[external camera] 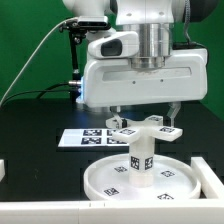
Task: Assemble round table
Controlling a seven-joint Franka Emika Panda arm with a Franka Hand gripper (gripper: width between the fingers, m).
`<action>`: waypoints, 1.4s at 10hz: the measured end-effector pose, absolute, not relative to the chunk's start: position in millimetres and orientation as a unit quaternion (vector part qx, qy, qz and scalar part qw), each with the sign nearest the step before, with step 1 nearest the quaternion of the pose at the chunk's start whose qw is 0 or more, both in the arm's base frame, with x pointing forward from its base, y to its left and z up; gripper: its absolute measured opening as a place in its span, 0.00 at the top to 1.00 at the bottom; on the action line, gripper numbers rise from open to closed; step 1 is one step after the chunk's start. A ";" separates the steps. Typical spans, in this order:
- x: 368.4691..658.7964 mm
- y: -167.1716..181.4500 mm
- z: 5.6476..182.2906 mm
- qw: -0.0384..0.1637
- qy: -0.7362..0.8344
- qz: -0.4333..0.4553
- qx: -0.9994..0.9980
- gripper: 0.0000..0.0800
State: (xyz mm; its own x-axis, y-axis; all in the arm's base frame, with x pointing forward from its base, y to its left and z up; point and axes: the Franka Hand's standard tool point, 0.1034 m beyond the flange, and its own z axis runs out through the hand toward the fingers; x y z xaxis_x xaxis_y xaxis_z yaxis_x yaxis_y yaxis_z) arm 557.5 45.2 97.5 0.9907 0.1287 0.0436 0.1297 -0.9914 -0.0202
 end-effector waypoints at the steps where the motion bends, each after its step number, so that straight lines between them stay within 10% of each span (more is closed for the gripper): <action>1: 557.1 44.0 96.2 0.011 -0.064 -0.021 -0.998 0.19; 3: 558.5 43.1 96.5 0.007 -0.067 -0.027 -0.997 0.19; 5: 558.9 40.1 96.7 0.006 -0.065 -0.027 -0.997 0.44; 14: 561.5 39.9 96.8 0.036 0.370 -0.025 -0.928 0.44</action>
Offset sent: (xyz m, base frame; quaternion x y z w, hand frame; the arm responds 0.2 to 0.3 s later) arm 0.0000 0.0000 0.0000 0.0000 0.0000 0.0000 1.0000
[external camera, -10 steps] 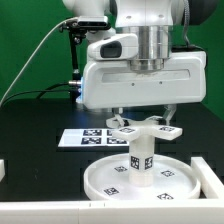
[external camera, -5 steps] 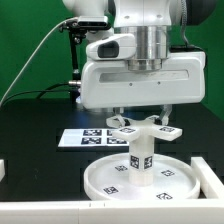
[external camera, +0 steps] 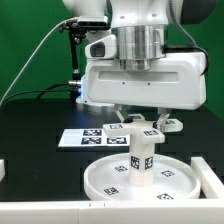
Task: Assemble round table
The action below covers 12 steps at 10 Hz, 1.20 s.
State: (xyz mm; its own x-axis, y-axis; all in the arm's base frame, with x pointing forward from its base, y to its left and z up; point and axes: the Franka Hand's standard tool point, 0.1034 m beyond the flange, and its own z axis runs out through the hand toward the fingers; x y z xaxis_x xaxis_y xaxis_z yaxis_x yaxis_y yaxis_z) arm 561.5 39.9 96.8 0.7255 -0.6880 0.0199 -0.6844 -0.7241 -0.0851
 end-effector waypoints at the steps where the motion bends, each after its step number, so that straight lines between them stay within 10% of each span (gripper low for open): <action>1: 561.8 39.6 96.8 0.037 0.416 -0.023 -0.908 0.44; 9: 560.3 41.7 99.7 0.045 0.612 0.002 -0.790 0.44; 10: 561.3 45.9 106.1 0.046 0.600 0.011 -0.799 0.25; 12: 560.0 51.1 118.4 0.048 0.498 0.014 -0.866 0.21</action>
Offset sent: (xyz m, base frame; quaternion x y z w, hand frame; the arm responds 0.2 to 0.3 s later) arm 0.0072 0.0037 0.0036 0.0403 0.0103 0.3227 0.9456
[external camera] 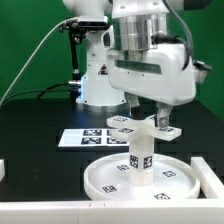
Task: Assemble round table
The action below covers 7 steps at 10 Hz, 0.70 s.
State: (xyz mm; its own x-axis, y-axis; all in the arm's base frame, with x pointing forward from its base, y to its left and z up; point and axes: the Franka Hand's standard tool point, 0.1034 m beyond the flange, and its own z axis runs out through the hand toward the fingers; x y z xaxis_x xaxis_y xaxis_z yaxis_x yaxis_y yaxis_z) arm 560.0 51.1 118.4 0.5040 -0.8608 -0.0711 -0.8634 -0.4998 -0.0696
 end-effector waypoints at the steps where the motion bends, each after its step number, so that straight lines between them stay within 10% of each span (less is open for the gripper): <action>1: 558.4 52.8 117.2 0.048 0.458 0.012 -0.888 0.19; 7: 553.8 48.9 111.2 0.032 0.101 -0.006 -0.994 0.19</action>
Offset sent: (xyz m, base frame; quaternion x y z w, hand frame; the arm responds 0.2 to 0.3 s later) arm -0.0031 0.0073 -0.0105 0.0085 -0.0094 -0.4011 0.9159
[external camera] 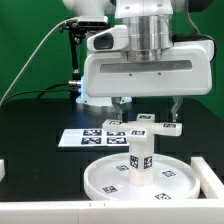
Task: Assemble round table
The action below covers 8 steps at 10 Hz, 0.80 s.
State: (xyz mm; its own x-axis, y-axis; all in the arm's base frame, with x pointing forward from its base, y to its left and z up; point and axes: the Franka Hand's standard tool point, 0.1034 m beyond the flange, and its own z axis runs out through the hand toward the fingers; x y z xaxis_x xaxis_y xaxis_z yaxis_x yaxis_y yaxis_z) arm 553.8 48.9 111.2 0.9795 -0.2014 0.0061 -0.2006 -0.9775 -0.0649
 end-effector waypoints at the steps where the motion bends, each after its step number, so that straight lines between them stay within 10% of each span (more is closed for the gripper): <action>1: 553.8 48.4 111.3 0.031 0.085 -0.007 -0.996 0.19; 8: 561.4 44.6 125.1 -0.001 -0.199 -0.015 -0.980 0.19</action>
Offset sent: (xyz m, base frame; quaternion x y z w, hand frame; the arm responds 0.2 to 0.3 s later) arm 0.0064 -0.0011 0.0190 -0.0230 -0.0091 -0.3012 0.9532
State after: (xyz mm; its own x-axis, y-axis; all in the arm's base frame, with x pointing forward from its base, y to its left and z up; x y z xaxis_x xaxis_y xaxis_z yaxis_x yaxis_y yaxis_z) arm 561.4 44.6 125.1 0.9203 0.3902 0.0289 0.3902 -0.9207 0.0080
